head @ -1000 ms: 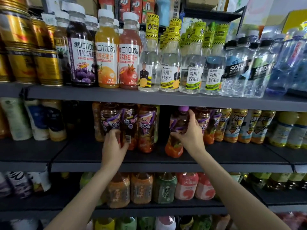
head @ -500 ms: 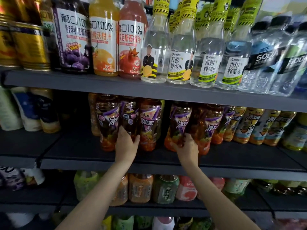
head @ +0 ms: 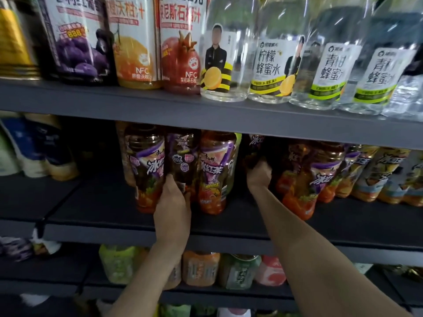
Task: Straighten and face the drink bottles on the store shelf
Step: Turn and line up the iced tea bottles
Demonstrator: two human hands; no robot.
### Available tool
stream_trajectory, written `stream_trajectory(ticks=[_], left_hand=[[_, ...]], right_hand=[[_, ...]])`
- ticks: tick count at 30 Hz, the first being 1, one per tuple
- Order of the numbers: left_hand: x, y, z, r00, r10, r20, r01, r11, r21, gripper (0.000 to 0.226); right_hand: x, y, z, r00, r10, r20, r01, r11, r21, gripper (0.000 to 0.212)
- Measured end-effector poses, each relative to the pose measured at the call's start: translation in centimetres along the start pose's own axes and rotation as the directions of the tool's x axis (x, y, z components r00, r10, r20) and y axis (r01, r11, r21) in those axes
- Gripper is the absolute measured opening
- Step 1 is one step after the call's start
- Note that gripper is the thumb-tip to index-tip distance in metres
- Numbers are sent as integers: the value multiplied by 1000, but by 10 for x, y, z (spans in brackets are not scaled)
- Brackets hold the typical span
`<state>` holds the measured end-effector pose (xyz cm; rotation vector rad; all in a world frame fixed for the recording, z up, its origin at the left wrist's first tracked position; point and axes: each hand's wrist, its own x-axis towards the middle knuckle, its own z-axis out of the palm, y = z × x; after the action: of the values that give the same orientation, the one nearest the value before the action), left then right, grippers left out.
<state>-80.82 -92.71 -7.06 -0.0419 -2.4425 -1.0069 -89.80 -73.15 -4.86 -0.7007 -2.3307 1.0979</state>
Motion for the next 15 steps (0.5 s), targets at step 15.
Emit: stream_trajectory(ticks=[15], left_hand=[[22,0,-19,993,-50,109,59,995,-85,55]], right_hand=[[-115,7,-19,856,-444,264,335,866,371,63]])
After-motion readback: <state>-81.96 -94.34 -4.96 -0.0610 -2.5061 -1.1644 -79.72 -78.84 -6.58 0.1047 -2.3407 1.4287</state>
